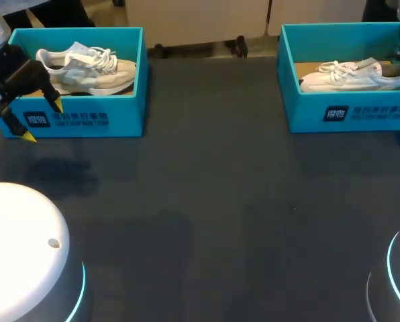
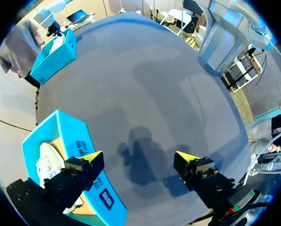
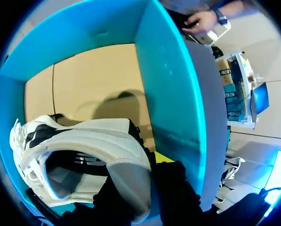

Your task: Take the shoe out of the shoebox, open the shoe tongue, remove and reinsert the insole, then place the shoe into the shoebox

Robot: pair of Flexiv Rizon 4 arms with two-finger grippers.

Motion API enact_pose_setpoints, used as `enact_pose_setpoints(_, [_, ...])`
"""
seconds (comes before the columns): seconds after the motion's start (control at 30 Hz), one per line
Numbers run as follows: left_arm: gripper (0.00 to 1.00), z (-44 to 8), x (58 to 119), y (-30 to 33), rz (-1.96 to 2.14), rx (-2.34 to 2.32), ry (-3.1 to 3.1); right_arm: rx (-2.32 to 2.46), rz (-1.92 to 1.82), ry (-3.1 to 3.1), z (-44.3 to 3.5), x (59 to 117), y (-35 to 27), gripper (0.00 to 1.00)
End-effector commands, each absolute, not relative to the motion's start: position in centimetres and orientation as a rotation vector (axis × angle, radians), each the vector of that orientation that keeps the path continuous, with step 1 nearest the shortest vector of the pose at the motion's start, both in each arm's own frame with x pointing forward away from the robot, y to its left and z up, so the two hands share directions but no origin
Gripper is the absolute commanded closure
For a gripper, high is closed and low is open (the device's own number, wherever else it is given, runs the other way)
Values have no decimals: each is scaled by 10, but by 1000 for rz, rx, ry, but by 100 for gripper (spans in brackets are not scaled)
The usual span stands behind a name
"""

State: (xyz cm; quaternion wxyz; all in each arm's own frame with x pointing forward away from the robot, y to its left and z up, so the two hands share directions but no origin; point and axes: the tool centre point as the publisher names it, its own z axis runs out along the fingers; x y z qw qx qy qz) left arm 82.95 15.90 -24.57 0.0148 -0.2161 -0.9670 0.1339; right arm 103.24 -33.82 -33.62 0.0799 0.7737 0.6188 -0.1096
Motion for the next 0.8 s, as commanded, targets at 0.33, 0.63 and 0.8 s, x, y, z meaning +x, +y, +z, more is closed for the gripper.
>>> enact_pose_setpoints(0.33, [0, -245, 829, 159, 410, -674, -3009, 2285, -250, 1877, -340, 1017, -342, 100])
enact_pose_setpoints(0.63, [0, -245, 829, 159, 410, -674, -3009, 2259, -243, 1922, -353, 1021, -344, 100])
enact_pose_setpoints(0.8, [0, -245, 829, 159, 410, -674, -3009, 2264, -245, 1941, -362, 1022, -345, 100])
